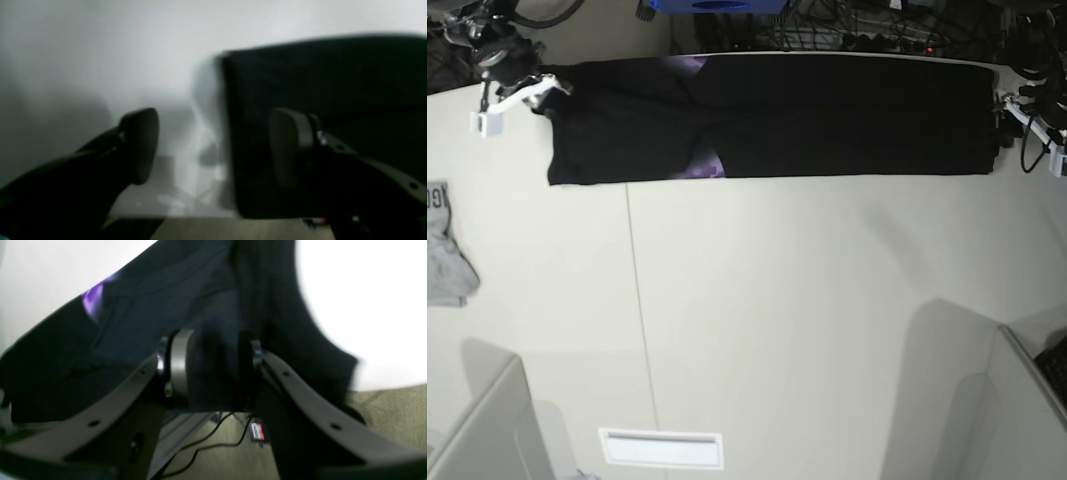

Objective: Fold the T-shirt properly
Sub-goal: 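Release the hem and regrasp the folded strip ends with both grippers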

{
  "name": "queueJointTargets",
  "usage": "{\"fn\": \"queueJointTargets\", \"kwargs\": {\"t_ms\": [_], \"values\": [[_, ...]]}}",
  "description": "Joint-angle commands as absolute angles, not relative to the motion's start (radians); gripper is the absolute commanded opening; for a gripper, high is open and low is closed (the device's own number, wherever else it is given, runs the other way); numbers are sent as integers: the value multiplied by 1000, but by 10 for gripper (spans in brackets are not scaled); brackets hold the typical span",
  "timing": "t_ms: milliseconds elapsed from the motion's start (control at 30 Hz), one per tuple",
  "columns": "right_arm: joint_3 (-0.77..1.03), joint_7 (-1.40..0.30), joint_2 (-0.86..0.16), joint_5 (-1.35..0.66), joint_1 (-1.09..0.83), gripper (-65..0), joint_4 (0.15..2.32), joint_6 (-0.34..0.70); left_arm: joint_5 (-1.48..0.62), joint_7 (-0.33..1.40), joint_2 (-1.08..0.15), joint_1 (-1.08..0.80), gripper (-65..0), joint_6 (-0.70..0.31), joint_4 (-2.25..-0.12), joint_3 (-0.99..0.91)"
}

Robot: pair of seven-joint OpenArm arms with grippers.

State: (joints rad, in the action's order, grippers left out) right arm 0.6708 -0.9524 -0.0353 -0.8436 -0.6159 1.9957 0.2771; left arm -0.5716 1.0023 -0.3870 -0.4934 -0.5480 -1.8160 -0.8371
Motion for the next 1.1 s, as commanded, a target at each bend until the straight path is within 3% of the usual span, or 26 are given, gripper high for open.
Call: {"fn": "queueJointTargets", "kwargs": {"t_ms": [0,100,167,200,367,733,1067], "values": [[673,-938,-44,-865,-618,-441,2012,285,-582,984,-404,-493,-202,-552,-1859,-862],[647,-937,-45,-862,-598,-462,2012,331,-582,984,-372,-492,-367,-552,-1902,-866],[610,-937,-45,-846,-576,-578,2009,401,-576,984,-338,-483,-602,-552,-1905,-828],[591,-937,-45,-825,-567,-650,2006,415,-573,984,-329,-472,-650,-549,-1900,-792],[495,-938,-28,-697,-504,-650,1900,369,-527,978,-318,-455,-650,-515,-1782,-673],[484,-860,-28,-478,-321,-650,1616,367,-289,977,-305,-292,-650,-484,-1587,-522],[484,-855,-22,-450,-312,-650,1689,377,-294,983,-300,-237,-650,-489,-1741,-601]]}}
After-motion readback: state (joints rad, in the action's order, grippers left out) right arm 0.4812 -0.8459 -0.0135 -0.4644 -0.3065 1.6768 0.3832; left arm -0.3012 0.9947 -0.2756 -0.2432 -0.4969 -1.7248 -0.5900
